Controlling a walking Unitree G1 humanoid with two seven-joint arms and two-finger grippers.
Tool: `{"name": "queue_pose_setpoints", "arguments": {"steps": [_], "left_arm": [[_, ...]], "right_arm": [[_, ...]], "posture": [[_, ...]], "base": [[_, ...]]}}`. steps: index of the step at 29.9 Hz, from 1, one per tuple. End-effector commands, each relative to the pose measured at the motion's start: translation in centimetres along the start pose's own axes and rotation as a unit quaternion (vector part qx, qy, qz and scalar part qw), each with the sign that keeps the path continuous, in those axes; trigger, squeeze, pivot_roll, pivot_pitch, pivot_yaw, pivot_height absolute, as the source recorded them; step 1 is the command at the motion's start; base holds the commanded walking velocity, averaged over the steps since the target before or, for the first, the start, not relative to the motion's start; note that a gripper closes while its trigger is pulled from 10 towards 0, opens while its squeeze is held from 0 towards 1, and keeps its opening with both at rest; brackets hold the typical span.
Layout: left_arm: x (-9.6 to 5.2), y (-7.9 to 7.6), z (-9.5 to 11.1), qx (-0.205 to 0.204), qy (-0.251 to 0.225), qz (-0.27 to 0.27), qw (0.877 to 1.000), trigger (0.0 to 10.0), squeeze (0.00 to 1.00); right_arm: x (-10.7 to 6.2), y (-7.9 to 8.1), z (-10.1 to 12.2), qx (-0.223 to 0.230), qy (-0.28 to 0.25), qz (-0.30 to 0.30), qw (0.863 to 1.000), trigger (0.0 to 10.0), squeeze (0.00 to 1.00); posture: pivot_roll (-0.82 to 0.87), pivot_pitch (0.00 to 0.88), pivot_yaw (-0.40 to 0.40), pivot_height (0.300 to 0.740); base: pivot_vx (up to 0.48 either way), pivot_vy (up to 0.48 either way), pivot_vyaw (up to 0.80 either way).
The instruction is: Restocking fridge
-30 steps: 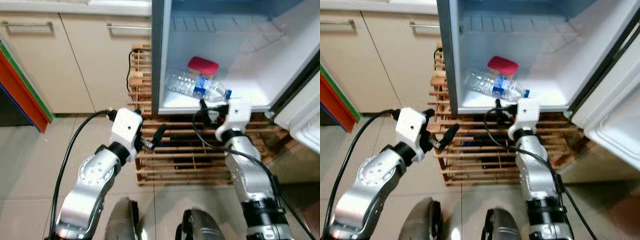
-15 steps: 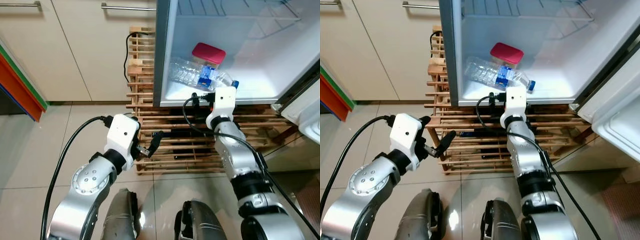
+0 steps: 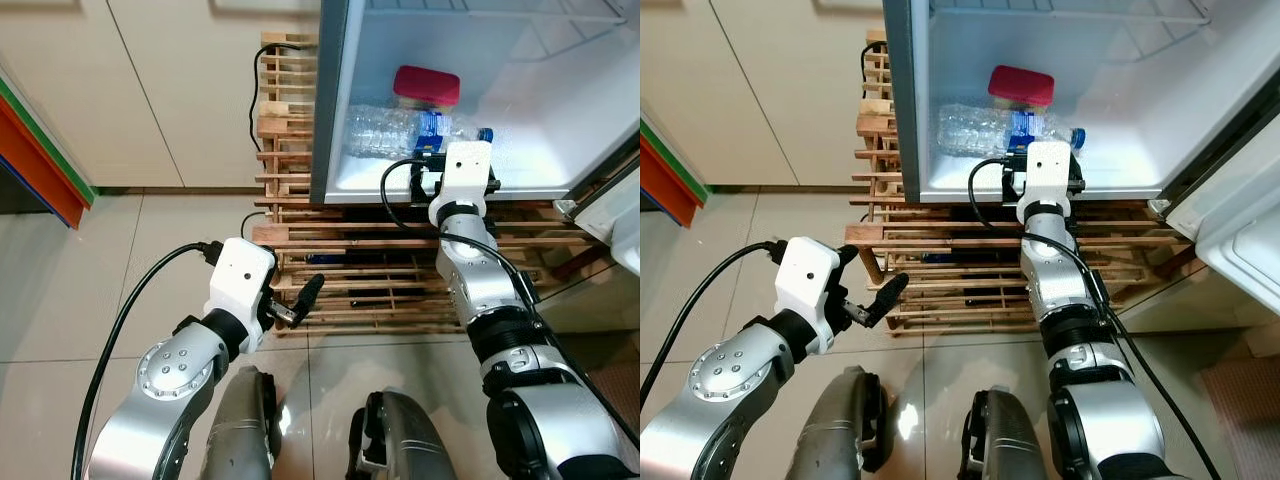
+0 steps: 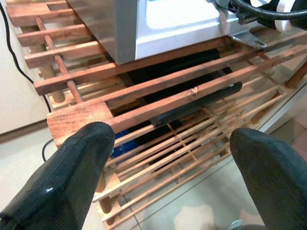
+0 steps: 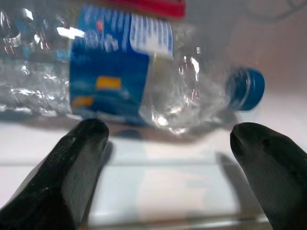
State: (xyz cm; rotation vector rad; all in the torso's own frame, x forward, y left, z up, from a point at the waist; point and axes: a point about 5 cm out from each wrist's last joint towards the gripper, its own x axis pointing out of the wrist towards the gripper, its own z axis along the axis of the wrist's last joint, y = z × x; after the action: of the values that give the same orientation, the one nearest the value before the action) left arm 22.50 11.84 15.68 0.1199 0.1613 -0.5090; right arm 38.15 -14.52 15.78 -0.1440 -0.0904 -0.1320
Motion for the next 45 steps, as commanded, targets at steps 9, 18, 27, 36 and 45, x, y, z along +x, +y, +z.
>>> {"name": "queue_pose_setpoints", "arguments": {"steps": [9, 18, 27, 36, 45], "left_arm": [[-0.4, -0.6, 0.3, -0.003, 0.0, -0.007, 1.0, 10.0, 0.0], [-0.5, -0.5, 0.4, -0.003, 0.003, -0.001, 1.0, 10.0, 0.0], [-0.4, -0.6, 0.4, -0.005, 0.002, 0.0, 1.0, 10.0, 0.0], [0.0, -0.7, 0.3, -0.006, 0.0, -0.001, 1.0, 10.0, 0.0], [1.6, -0.8, 0.6, -0.011, -0.016, -0.007, 1.0, 10.0, 0.0]], "right_arm": [[0.1, 0.5, -0.9, -0.022, 0.002, 0.003, 1.0, 10.0, 0.0], [1.2, -0.7, 0.5, -0.048, -0.028, -0.014, 0.998, 10.0, 0.0], [1.9, -1.1, 1.9, -0.04, -0.046, -0.022, 0.998, 10.0, 0.0], [1.5, -0.2, 0.6, 0.048, 0.003, -0.006, 0.999, 10.0, 0.0], [0.1, 0.9, -1.0, 0.131, 0.051, 0.021, 0.99, 10.0, 0.0]], "posture": [[0.24, 0.319, -0.062, 0.676], [0.24, 0.326, -0.062, 0.676], [0.24, 0.319, -0.067, 0.676], [0.22, 0.297, -0.084, 0.676], [0.18, 0.244, -0.105, 0.676]], "base": [[0.0, 0.0, 0.0], [0.0, 0.0, 0.0], [0.0, 0.0, 0.0], [0.0, 0.0, 0.0], [0.0, 0.0, 0.0]]}}
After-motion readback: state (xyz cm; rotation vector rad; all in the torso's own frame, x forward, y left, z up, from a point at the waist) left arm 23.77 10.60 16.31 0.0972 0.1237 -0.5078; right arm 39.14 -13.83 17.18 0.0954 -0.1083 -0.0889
